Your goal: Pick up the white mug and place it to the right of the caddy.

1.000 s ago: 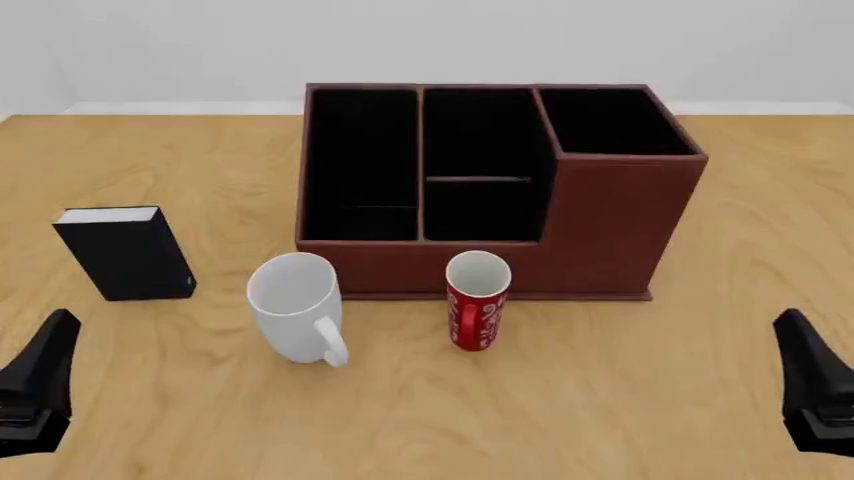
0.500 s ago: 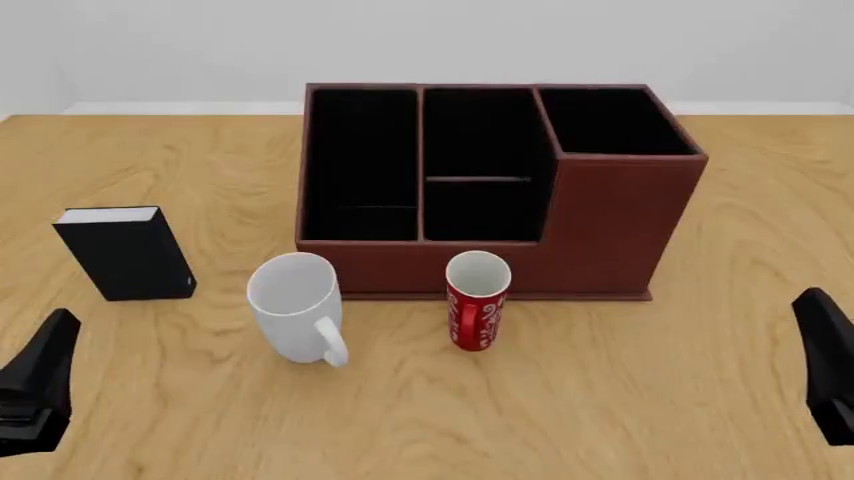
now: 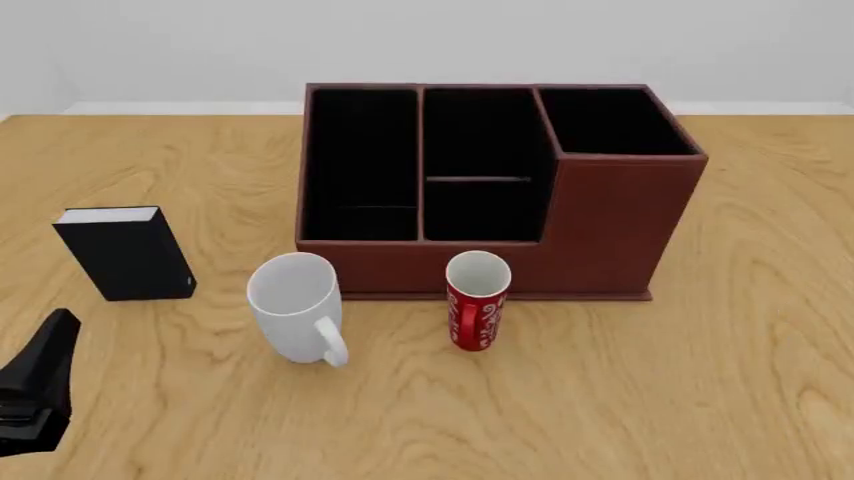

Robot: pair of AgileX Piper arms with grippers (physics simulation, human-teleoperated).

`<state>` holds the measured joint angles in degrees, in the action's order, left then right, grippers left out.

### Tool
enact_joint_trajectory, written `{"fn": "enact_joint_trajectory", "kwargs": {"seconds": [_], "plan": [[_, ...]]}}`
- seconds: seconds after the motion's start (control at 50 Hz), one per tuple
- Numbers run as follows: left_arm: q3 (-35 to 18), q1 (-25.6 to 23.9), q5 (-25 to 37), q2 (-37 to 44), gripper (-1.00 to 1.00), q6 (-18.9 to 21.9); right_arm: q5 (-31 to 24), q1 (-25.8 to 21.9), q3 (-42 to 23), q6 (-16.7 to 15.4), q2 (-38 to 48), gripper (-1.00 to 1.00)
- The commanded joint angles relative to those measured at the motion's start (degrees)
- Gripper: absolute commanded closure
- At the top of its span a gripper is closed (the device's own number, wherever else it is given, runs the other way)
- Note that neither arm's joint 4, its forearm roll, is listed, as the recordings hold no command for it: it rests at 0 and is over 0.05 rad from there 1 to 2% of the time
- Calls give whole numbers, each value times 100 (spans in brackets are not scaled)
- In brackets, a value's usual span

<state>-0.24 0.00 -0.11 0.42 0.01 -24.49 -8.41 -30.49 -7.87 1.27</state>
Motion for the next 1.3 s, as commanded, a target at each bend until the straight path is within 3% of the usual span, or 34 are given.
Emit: {"fn": "enact_joint_trajectory", "kwargs": {"seconds": [0.02,0.34,0.5,0.66,0.88,0.96,1.08,1.14,1.3], "plan": [[0,1,0,-1,-100,0,-706,-355,-835,-417,430,-100],[0,0,0,0,-100,2,-1384,-1141,-1537,-856,1149,-100],[0,1,0,-1,-100,1,-1415,-1530,-1534,-1144,1520,-100],[0,1,0,0,-100,0,-1389,-1792,-1674,-1237,1809,-100],[0,0,0,-1,-100,0,-1080,-2303,-1773,-1139,2357,-100],[0,0,0,0,-100,1,-909,-2571,-1823,-888,2693,-100],[0,1,0,1,-100,0,-676,-2716,-1740,-874,2988,-100],[0,0,0,-2,-100,0,-586,-2869,-1839,-683,3277,-100],[0,0,0,1,-100,1,-411,-2965,-1998,-561,3722,-100]]}}
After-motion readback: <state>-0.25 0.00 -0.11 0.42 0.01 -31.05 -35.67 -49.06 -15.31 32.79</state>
